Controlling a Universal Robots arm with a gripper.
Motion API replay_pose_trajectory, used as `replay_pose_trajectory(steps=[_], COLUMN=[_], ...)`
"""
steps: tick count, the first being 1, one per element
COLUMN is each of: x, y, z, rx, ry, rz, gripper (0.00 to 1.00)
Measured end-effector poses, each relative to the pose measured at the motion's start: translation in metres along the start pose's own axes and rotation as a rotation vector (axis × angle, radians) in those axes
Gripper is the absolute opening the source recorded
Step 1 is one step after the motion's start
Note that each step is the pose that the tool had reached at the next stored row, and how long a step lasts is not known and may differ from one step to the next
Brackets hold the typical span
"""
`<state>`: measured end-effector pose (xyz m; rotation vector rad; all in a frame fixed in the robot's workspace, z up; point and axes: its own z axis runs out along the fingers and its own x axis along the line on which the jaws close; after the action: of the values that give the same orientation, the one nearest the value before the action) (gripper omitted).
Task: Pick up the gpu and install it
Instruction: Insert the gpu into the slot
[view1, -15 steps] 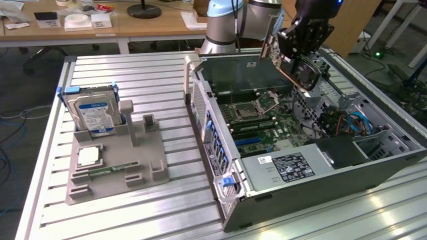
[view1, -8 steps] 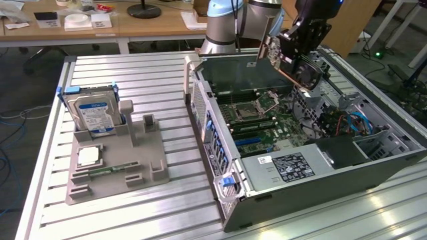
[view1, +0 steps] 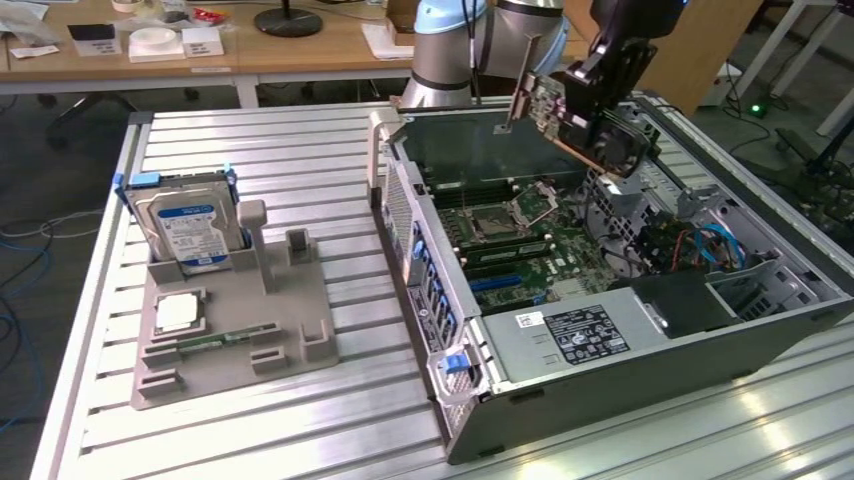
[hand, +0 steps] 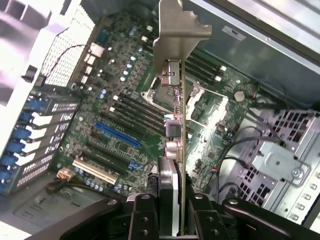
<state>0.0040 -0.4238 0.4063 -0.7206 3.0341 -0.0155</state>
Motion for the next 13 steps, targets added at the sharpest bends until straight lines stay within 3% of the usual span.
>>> replay_pose_trajectory(steps=[13], x=[0.0000], y=[0.0000], z=[0.0006], rx=[-0.0040], ry=[-0.0029], rz=[-0.194], gripper=[0.28])
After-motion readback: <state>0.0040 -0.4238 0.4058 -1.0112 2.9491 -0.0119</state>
